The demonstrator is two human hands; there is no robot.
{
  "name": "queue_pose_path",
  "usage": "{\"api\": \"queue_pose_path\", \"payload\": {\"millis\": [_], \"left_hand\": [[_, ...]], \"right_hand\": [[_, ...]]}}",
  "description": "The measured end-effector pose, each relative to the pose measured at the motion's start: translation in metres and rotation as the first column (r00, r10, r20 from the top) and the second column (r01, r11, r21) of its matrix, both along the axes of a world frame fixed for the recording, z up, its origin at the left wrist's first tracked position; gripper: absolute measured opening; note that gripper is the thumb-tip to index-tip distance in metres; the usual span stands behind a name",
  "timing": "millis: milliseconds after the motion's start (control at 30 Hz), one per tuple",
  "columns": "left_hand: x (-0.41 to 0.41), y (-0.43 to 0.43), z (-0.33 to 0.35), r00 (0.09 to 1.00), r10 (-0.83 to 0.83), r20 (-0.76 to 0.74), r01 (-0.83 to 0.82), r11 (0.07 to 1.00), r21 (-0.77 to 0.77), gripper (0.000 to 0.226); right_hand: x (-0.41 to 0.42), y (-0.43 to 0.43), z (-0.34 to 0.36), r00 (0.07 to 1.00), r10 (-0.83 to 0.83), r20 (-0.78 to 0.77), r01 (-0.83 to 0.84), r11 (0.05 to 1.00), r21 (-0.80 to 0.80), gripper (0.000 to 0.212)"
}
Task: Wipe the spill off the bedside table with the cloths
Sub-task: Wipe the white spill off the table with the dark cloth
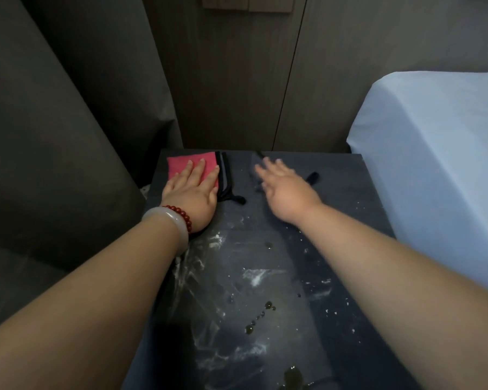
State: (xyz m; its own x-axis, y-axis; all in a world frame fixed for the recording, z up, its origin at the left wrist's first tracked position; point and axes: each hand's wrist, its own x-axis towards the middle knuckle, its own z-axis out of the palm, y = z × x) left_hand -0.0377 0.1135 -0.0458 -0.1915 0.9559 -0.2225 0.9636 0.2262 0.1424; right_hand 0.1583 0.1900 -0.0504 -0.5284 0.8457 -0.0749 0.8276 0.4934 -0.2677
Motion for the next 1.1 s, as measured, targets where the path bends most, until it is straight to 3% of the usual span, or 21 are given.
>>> {"api": "queue_pose_path", "payload": {"millis": [133,300,400,500,567,633,700,833,900,967,1100], "left_hand": [[0.000,-0.001,-0.001,1.000,0.008,-0.010,-0.007,1.000,0.024,0.053],[0.000,-0.001,-0.002,1.000,0.008,-0.014,-0.007,1.000,0.018,0.053],[0.000,0.001,-0.001,1.000,0.012,-0.021,-0.012,1.000,-0.006,0.053],[0.000,0.000,0.000,1.000,0.014,-0.016,-0.014,1.000,-0.014,0.053],[0.001,0.000,0.000,1.000,0.011,-0.019,-0.012,1.000,-0.012,0.053],[0.001,-0.001,0.000,1.000,0.012,-0.016,-0.012,1.000,-0.009,0.053],[0.001,-0.001,0.000,1.000,0.016,-0.014,-0.016,1.000,-0.008,0.053],[0.001,0.001,0.001,1.000,0.018,-0.016,-0.018,0.999,-0.030,0.053],[0.001,0.002,0.001,0.999,0.024,-0.028,-0.025,0.999,-0.038,0.054],[0.000,0.002,0.000,1.000,0.013,-0.028,-0.014,1.000,-0.025,0.053],[-0.001,-0.001,-0.002,0.999,-0.002,-0.038,0.002,1.000,0.000,0.053]], "right_hand": [[0.025,0.039,0.004,0.940,-0.336,0.061,0.339,0.940,-0.047,0.052],[-0.035,-0.008,0.005,0.998,0.055,-0.015,-0.056,0.998,-0.035,0.053],[-0.015,-0.028,0.003,0.990,0.136,-0.039,-0.136,0.990,-0.022,0.048],[0.040,-0.024,0.003,0.995,-0.086,-0.051,0.086,0.996,-0.011,0.048],[0.075,-0.020,0.004,0.943,-0.332,-0.018,0.331,0.943,-0.014,0.048],[0.079,-0.025,0.004,0.900,-0.435,0.026,0.435,0.901,-0.002,0.050],[0.055,-0.045,0.004,0.934,-0.358,0.001,0.358,0.934,0.022,0.053],[-0.002,-0.107,0.001,0.993,-0.036,-0.109,0.040,0.999,0.035,0.053],[-0.002,-0.118,0.000,0.996,0.016,-0.085,-0.014,0.999,0.029,0.052],[0.019,-0.106,0.001,0.997,-0.062,-0.054,0.064,0.997,0.036,0.057],[0.079,-0.079,0.005,0.911,-0.412,0.025,0.413,0.911,-0.014,0.057]]}}
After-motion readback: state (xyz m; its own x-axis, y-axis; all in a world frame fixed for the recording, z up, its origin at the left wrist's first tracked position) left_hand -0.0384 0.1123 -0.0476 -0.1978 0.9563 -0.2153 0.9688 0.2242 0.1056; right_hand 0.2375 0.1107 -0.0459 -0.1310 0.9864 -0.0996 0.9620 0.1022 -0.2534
